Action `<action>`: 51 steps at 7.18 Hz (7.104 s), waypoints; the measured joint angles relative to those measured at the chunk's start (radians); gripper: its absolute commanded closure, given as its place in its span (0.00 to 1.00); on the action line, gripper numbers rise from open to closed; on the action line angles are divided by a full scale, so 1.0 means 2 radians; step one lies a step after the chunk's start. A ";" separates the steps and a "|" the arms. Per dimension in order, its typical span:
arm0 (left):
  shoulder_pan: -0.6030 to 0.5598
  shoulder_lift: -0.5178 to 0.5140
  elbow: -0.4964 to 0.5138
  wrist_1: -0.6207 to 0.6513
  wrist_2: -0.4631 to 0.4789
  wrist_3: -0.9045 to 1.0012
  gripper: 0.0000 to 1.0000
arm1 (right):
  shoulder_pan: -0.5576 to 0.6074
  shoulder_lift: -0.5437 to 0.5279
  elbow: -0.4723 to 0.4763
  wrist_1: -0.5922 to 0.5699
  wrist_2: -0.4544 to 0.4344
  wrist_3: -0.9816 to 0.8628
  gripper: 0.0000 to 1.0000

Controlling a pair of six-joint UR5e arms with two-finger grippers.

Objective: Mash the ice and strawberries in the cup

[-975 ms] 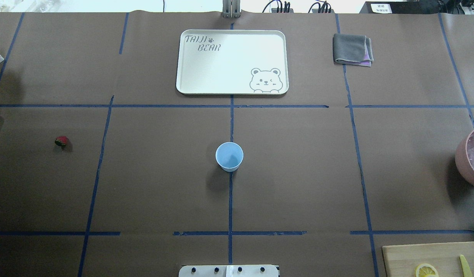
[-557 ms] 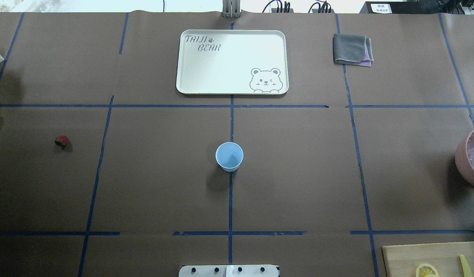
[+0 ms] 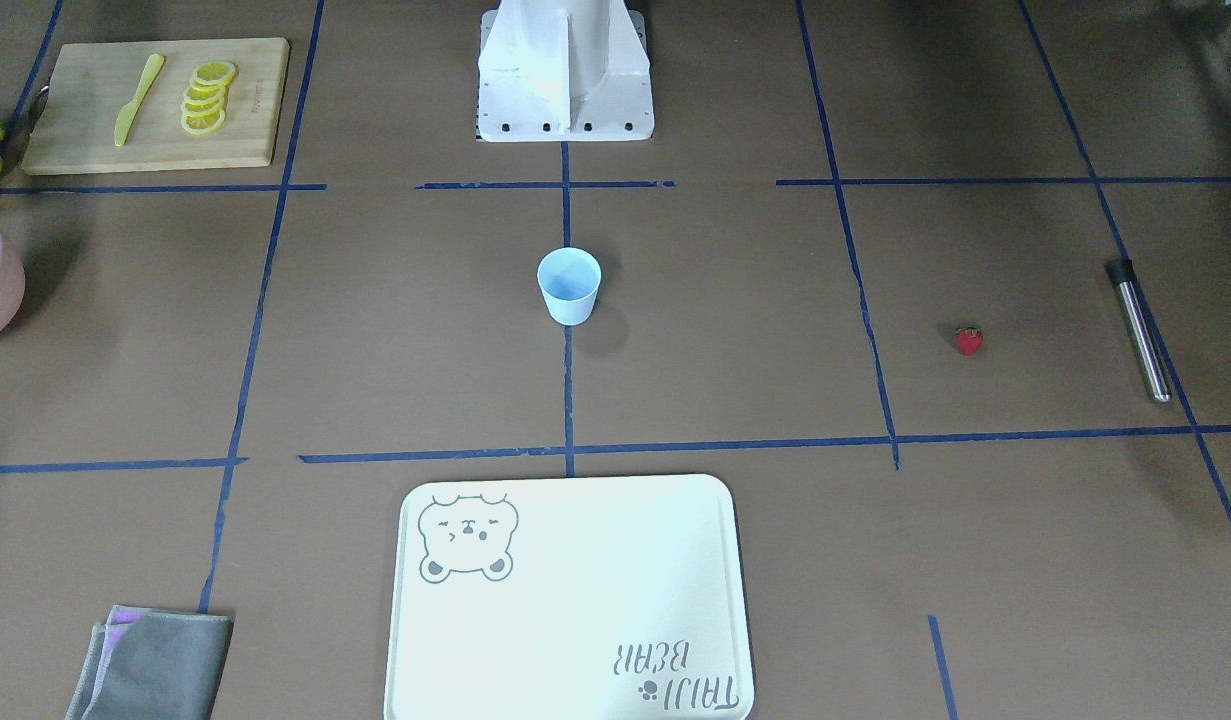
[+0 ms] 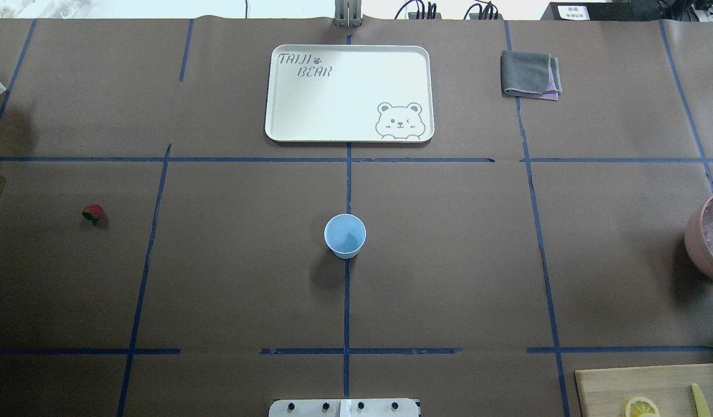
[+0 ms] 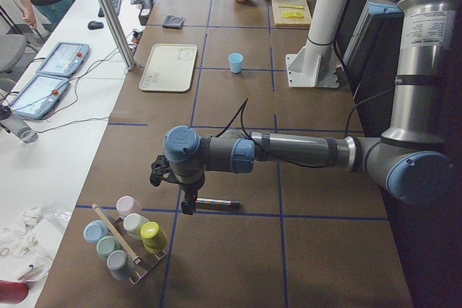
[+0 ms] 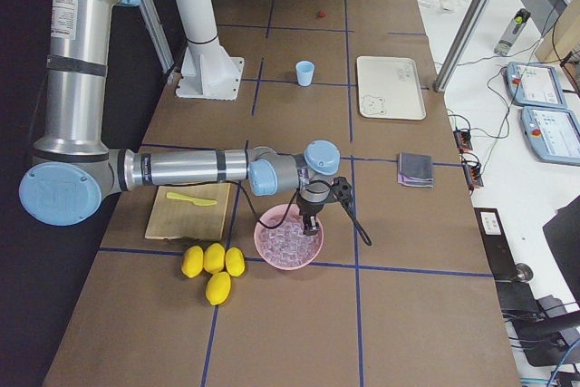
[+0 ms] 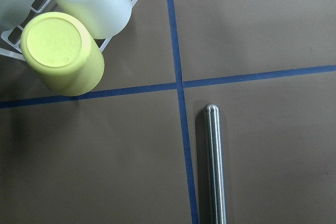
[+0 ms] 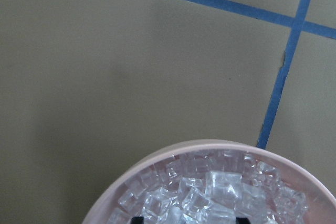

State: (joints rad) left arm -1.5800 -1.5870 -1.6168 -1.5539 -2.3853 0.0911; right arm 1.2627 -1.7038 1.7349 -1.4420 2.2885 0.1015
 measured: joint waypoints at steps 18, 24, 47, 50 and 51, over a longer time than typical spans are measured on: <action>-0.001 0.000 -0.011 -0.001 0.001 0.000 0.00 | -0.017 0.000 -0.024 0.000 0.005 0.004 0.39; -0.001 0.000 -0.011 0.000 -0.001 -0.001 0.00 | -0.017 -0.001 -0.024 0.000 0.007 0.004 0.47; 0.001 0.007 -0.009 -0.003 0.002 -0.003 0.00 | -0.368 0.480 -0.013 -0.143 -0.189 0.572 0.99; 0.001 0.007 -0.010 -0.003 0.002 -0.003 0.00 | -0.385 0.498 -0.048 -0.143 -0.207 0.575 0.97; 0.001 0.006 -0.011 -0.003 0.001 -0.003 0.00 | -0.387 0.498 -0.050 -0.143 -0.208 0.575 0.95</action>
State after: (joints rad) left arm -1.5785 -1.5744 -1.6387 -1.5601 -2.3823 0.0844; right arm 0.4879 -0.7077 1.6351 -1.7279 1.8722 1.2517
